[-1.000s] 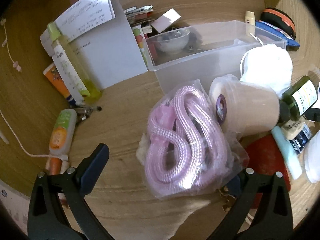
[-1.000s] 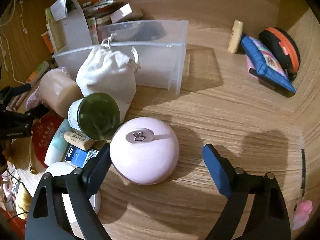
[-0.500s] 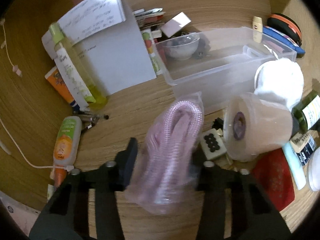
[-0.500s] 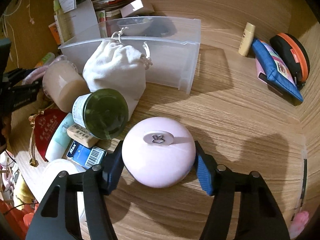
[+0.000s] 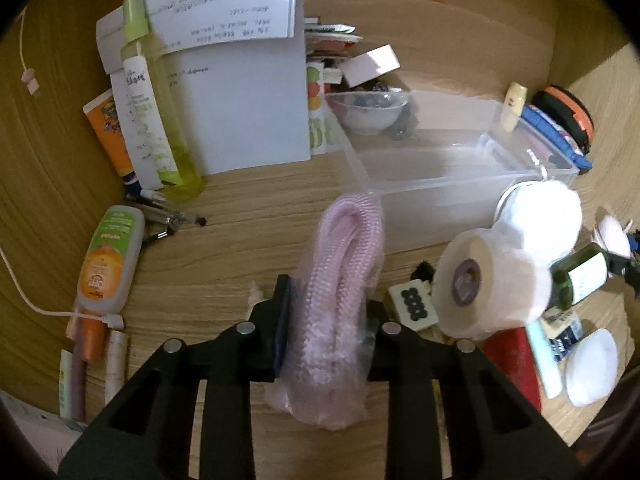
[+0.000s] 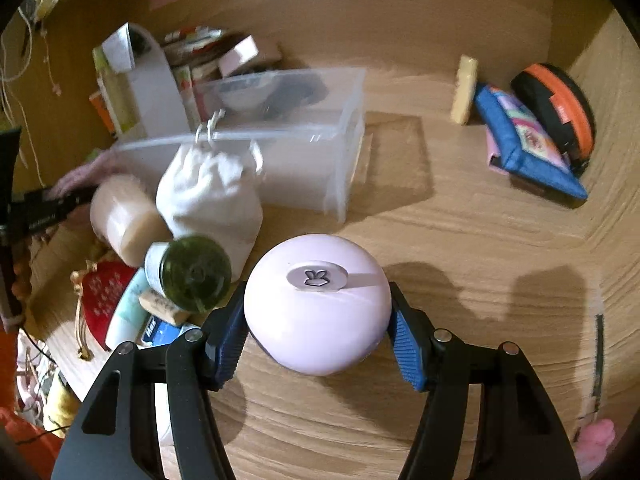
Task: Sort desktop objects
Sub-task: 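Carry the bagged pink cable with the left tool while the right tool carries the pink compact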
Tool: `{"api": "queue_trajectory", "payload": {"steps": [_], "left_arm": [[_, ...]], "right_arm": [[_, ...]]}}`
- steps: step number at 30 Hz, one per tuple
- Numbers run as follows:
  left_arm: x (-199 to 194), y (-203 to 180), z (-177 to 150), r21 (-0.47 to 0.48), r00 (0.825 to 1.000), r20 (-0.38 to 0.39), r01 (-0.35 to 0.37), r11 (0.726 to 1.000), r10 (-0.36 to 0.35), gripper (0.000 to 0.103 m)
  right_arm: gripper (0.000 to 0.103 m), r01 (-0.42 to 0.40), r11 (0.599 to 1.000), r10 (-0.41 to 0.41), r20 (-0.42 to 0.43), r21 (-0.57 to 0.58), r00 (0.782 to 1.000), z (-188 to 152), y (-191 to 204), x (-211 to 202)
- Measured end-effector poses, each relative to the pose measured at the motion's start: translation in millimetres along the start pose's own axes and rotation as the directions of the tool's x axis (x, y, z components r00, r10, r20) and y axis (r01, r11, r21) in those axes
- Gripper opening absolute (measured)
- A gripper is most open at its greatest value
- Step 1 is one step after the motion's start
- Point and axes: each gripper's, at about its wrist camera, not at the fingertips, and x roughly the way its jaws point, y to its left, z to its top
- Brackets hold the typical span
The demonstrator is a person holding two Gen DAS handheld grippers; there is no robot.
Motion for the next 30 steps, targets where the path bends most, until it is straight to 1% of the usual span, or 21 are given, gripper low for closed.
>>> {"api": "queue_trajectory", "payload": {"steps": [3, 7, 11, 16, 22, 27, 30], "left_arm": [[-6, -1, 1, -0.007, 1.0, 0.015, 0.019, 1.0, -0.019, 0.022], [-22, -2, 3, -0.02, 0.997, 0.04, 0.068, 0.997, -0.067, 0.022], [-36, -2, -2, -0.021, 0.996, 0.054, 0.075, 0.997, -0.073, 0.021], [-53, 7, -2, -0.059, 0.991, 0.077, 0.118, 0.991, -0.113, 0.021], [-77, 17, 15, -0.081, 0.982, 0.143, 0.133, 0.988, -0.121, 0.021], [-90, 18, 37, -0.068, 0.973, 0.176, 0.164, 0.984, -0.15, 0.021], [-92, 17, 52, -0.057, 0.968, 0.181, 0.185, 0.981, -0.172, 0.021]], "right_arm": [[0.06, -0.002, 1.0, 0.002, 0.025, 0.012, 1.0, 6, -4, -9], [0.06, 0.003, 1.0, -0.004, 0.058, 0.015, 0.998, 14, -6, -20], [0.06, -0.011, 1.0, 0.009, 0.085, 0.013, 0.996, 18, -4, -30], [0.06, -0.026, 1.0, 0.025, 0.115, 0.004, 0.993, 25, 2, -40], [0.06, -0.043, 0.999, 0.044, 0.153, -0.012, 0.987, 40, 10, -50], [0.06, -0.049, 0.998, 0.053, 0.179, -0.027, 0.982, 59, 15, -58], [0.06, -0.059, 0.997, 0.065, 0.188, -0.04, 0.98, 71, 18, -59]]}}
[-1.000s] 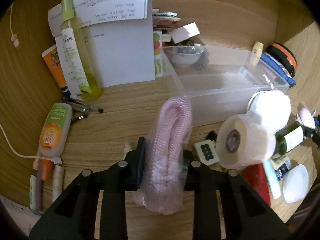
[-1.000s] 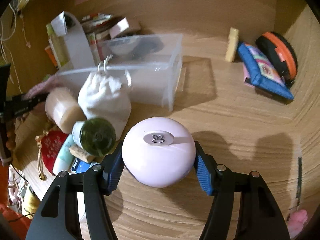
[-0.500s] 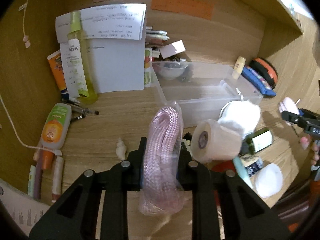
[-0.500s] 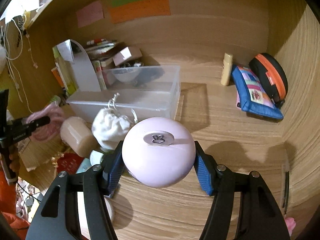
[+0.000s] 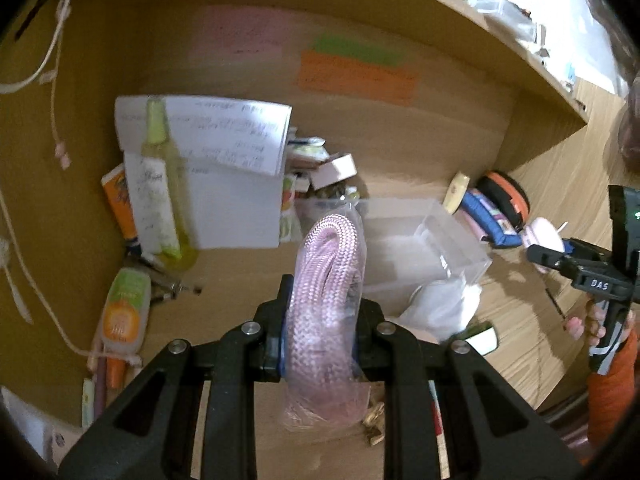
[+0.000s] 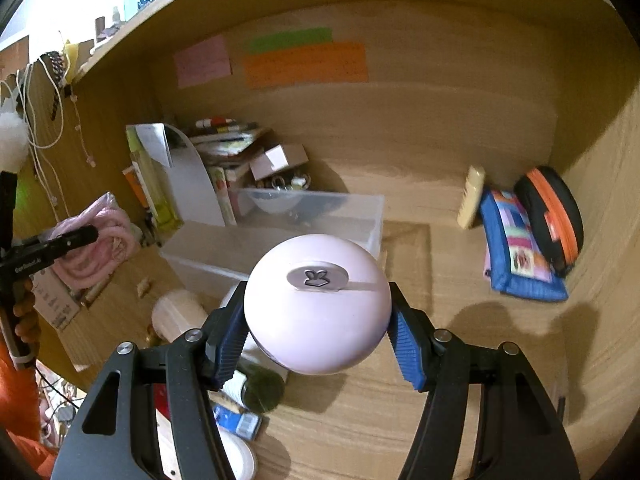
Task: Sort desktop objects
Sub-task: 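Carry the bagged pink cable with the left tool while the right tool carries the pink compact, then lower both held items into the clear box and open both tools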
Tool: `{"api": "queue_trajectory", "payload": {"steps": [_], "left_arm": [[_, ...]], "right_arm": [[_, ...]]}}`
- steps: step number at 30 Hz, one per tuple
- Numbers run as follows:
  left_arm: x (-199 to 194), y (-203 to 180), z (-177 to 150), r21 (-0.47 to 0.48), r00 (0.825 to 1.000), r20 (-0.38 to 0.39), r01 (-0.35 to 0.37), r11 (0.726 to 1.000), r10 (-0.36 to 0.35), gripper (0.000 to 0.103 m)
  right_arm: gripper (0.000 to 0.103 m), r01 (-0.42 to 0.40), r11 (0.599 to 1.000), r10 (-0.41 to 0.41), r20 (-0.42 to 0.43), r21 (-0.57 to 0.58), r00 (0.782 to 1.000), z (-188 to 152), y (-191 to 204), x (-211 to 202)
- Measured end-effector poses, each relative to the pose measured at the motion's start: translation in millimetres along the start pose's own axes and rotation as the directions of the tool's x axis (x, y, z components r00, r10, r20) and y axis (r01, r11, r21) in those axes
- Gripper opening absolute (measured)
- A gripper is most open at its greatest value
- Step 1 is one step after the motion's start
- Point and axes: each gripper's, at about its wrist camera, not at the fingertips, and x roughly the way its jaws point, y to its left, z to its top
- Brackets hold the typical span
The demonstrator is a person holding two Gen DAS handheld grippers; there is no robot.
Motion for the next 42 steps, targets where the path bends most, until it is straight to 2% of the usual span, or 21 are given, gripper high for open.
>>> {"api": "queue_trajectory", "payload": {"steps": [13, 19, 22, 29, 34, 39, 42], "left_arm": [[21, -13, 46, 0.007, 0.997, 0.02, 0.075, 0.997, -0.075, 0.021], [48, -18, 67, 0.02, 0.996, -0.014, 0.087, 0.996, -0.087, 0.021], [65, -19, 71, 0.034, 0.996, -0.043, 0.084, 0.996, -0.083, 0.021], [114, -19, 69, 0.052, 0.987, -0.141, 0.08, 0.995, -0.072, 0.021], [150, -18, 62, 0.047, 0.972, -0.22, 0.089, 0.995, -0.077, 0.021], [174, -23, 53, 0.039, 0.949, -0.288, 0.141, 0.989, -0.124, 0.021], [183, -25, 53, 0.057, 0.947, -0.304, 0.126, 0.99, -0.103, 0.021]], "right_arm": [[0.06, -0.051, 0.998, 0.052, 0.032, -0.023, 0.998, 48, 2, 17], [0.06, -0.057, 0.997, 0.058, 0.019, -0.054, 0.998, 72, 6, 39], [0.06, -0.053, 0.996, 0.053, -0.009, -0.07, 0.999, 78, 7, 58], [0.06, -0.075, 0.996, 0.067, -0.134, -0.053, 0.989, 72, -1, 117], [0.06, -0.078, 0.996, 0.065, -0.221, -0.048, 0.973, 62, -6, 153], [0.06, -0.074, 0.993, 0.042, -0.297, -0.095, 0.954, 56, -3, 178], [0.06, -0.058, 0.988, 0.006, -0.338, -0.143, 0.941, 53, 1, 189]]}}
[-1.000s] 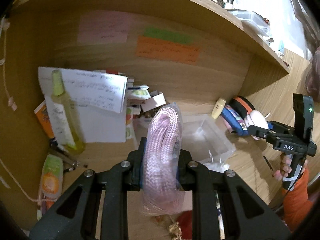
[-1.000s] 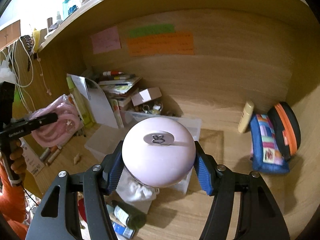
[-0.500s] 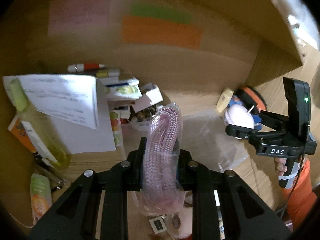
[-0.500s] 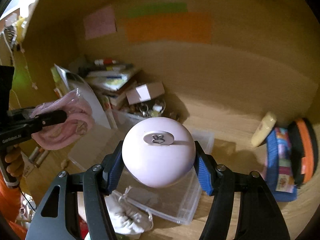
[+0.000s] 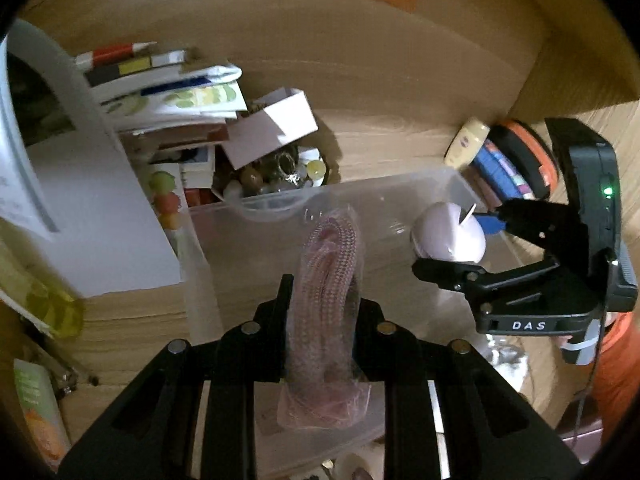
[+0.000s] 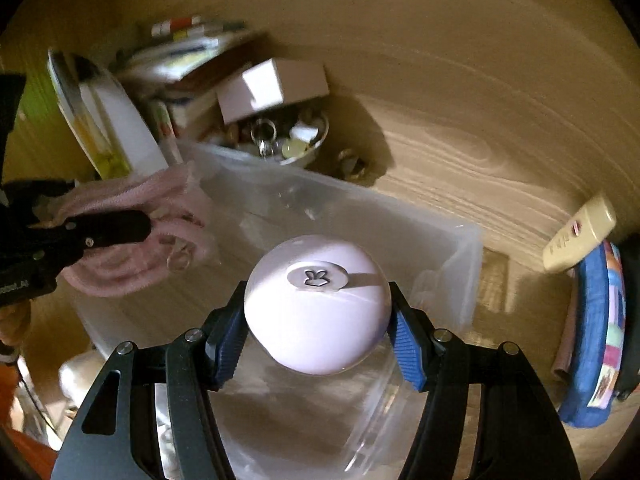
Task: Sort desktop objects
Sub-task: 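Lower both held items into the clear box and open both tools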
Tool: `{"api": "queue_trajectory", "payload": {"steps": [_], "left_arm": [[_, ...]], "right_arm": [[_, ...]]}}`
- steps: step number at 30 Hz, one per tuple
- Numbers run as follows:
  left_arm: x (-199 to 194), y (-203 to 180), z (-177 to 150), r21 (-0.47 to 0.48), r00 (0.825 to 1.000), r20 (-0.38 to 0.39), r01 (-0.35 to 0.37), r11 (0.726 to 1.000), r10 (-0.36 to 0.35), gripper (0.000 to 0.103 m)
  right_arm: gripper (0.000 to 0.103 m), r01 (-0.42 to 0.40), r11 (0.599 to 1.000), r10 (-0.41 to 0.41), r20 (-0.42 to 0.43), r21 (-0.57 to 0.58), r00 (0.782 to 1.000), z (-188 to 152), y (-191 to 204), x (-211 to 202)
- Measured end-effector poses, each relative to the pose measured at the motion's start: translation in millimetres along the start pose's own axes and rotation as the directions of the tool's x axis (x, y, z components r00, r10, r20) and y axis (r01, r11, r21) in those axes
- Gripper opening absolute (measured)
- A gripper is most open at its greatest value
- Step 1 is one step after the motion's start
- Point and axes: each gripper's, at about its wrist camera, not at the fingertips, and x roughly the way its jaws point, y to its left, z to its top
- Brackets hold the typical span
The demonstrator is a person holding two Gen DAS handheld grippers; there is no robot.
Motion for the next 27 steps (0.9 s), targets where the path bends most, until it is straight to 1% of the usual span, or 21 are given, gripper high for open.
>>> {"api": "queue_trajectory", "payload": {"steps": [3, 5, 7, 14, 15, 18, 20, 21, 22, 23, 24, 25, 26, 27], "left_arm": [[11, -1, 0, 0.007, 1.0, -0.025, 0.001, 1.0, -0.001, 0.022], [14, -2, -1, 0.013, 0.999, -0.034, -0.002, 1.0, 0.002, 0.022], [18, -4, -1, 0.025, 0.999, -0.037, -0.007, 1.0, 0.008, 0.022], [15, -8, -5, 0.072, 0.999, -0.028, -0.031, 0.997, 0.033, 0.022], [14, -9, -6, 0.081, 0.999, -0.029, -0.024, 0.996, 0.026, 0.022], [11, -9, -8, 0.087, 0.999, -0.026, -0.024, 0.996, 0.026, 0.025], [9, -10, -8, 0.087, 0.999, -0.022, -0.023, 0.996, 0.025, 0.027], [8, -11, -8, 0.085, 1.0, -0.017, -0.025, 0.996, 0.027, 0.028], [6, -12, -8, 0.086, 1.0, -0.013, -0.026, 0.996, 0.027, 0.033], [4, -13, -7, 0.087, 1.0, -0.008, -0.029, 0.996, 0.03, 0.041], [1, -13, -8, 0.09, 0.999, 0.002, -0.037, 0.995, 0.037, 0.044], [-4, -14, -9, 0.096, 0.999, 0.016, -0.048, 0.994, 0.046, 0.05], [-9, -14, -10, 0.099, 0.998, 0.028, -0.055, 0.994, 0.053, 0.054], [-10, -21, -7, 0.102, 0.997, 0.045, -0.065, 0.993, 0.061, 0.054]], "right_arm": [[0.06, 0.019, 0.999, -0.02, -0.046, -0.027, 0.999, 0, 3, 9], [0.06, 0.046, 0.997, -0.051, -0.066, -0.063, 0.997, -1, 6, 12], [0.06, 0.055, 0.995, -0.062, -0.082, -0.081, 0.995, -2, 10, 15], [0.06, 0.094, 0.99, -0.105, -0.105, -0.107, 0.989, -4, 14, 17], [0.06, 0.104, 0.988, -0.116, -0.105, -0.114, 0.988, -4, 15, 16], [0.061, 0.139, 0.98, -0.155, -0.106, -0.141, 0.982, -6, 18, 15], [0.067, 0.167, 0.974, -0.184, -0.099, -0.154, 0.978, -7, 19, 12], [0.069, 0.175, 0.971, -0.192, -0.096, -0.16, 0.977, -7, 20, 11], [0.074, 0.185, 0.969, -0.201, -0.089, -0.162, 0.976, -8, 21, 8], [0.074, 0.195, 0.967, -0.21, -0.081, -0.162, 0.974, -8, 21, 6], [0.074, 0.207, 0.965, -0.221, -0.073, -0.16, 0.973, -8, 21, 3], [0.074, 0.219, 0.963, -0.231, -0.067, -0.159, 0.971, -9, 21, -1], [0.074, 0.223, 0.962, -0.235, -0.062, -0.156, 0.97, -8, 22, -2], [0.074, 0.228, 0.962, -0.239, -0.056, -0.151, 0.969, -10, 21, -6]]}}
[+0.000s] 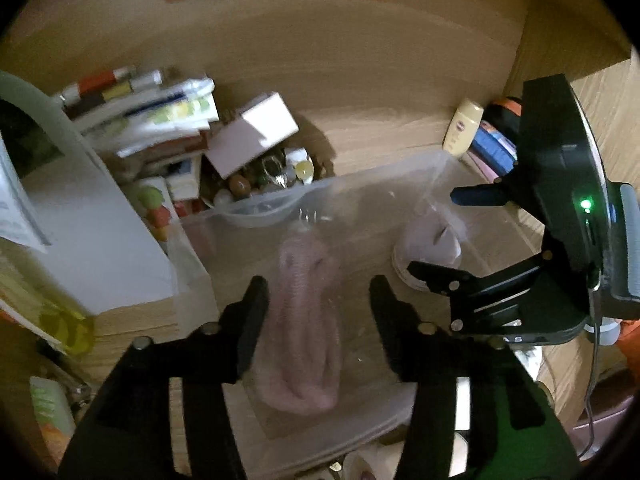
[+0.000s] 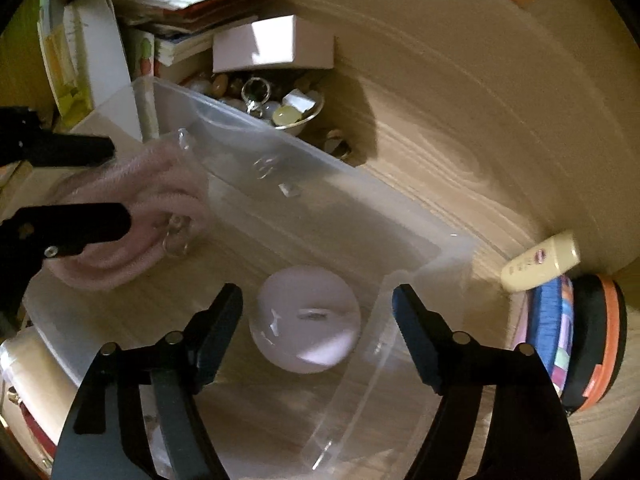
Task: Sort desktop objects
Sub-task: 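Lower both held items into the clear box and open both tools, then grasp the seashell with the left tool while the right tool grasps the green bottle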
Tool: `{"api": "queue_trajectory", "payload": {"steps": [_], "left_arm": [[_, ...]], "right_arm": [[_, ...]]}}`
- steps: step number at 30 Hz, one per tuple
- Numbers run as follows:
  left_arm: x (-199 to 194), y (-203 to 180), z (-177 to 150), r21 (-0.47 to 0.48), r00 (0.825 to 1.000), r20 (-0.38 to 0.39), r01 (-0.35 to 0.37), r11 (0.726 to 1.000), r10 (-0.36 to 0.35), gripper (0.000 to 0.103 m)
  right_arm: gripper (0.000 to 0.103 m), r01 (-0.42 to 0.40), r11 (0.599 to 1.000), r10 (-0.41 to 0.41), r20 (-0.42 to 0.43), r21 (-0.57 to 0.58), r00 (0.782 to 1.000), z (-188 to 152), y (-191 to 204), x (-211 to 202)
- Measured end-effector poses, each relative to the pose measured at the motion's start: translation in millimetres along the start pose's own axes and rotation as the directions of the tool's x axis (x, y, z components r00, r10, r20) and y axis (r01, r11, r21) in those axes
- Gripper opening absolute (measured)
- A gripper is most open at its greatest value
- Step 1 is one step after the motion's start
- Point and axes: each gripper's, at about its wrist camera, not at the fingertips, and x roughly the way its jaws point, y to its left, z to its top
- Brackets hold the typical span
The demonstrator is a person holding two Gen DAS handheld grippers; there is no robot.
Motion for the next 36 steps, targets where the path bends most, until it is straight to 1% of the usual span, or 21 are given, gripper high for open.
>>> {"api": "queue_trajectory", "payload": {"steps": [3, 4, 5, 10, 13, 16, 21, 23, 26, 31, 36], "left_arm": [[-15, -2, -1, 0.001, 1.0, 0.028, -0.004, 1.0, 0.004, 0.058], [-19, -3, -1, 0.003, 0.999, 0.036, -0.011, 1.0, 0.011, 0.061], [-25, -4, -2, 0.008, 0.999, 0.048, -0.022, 1.0, 0.022, 0.064], [-49, -10, -4, 0.006, 0.994, 0.098, -0.047, 0.999, 0.046, 0.071], [-67, -13, -7, 0.005, 0.989, 0.131, -0.063, 0.998, 0.062, 0.075], [-84, -13, -13, -0.007, 0.984, 0.159, -0.082, 0.997, 0.082, 0.08], [-112, -9, -25, -0.04, 0.97, 0.208, -0.121, 0.992, 0.127, 0.088], [-120, -8, -31, -0.051, 0.964, 0.221, -0.137, 0.989, 0.145, 0.09], [-132, -1, -43, -0.082, 0.958, 0.232, -0.154, 0.985, 0.169, 0.091], [-145, 10, -65, -0.122, 0.949, 0.231, -0.189, 0.974, 0.213, 0.092], [-146, 26, -87, -0.169, 0.947, 0.209, -0.211, 0.963, 0.244, 0.092]], "right_arm": [[0.075, 0.013, 1.0, -0.013, 0.019, 0.022, 1.0, -2, -6, -12], [0.075, 0.019, 0.999, -0.02, 0.026, 0.028, 0.999, -4, -7, -17], [0.075, 0.026, 0.999, -0.028, 0.035, 0.036, 0.999, 4, -1, -12], [0.076, 0.018, 0.998, -0.024, 0.09, 0.062, 0.996, 1, -4, -42], [0.081, 0.029, 0.997, -0.039, 0.135, 0.07, 0.99, -5, -1, -65], [0.082, 0.036, 0.996, -0.05, 0.181, 0.08, 0.982, -12, 2, -87], [0.084, 0.026, 0.995, -0.051, 0.265, 0.097, 0.963, -27, 1, -118], [0.088, 0.015, 0.994, -0.047, 0.303, 0.107, 0.952, -37, 3, -135], [0.092, 0.004, 0.993, -0.045, 0.355, 0.117, 0.934, -50, 6, -153], [0.093, -0.027, 0.991, -0.031, 0.424, 0.131, 0.905, -74, 11, -176], [0.094, -0.055, 0.988, -0.015, 0.446, 0.144, 0.895, -92, 16, -180]]}}
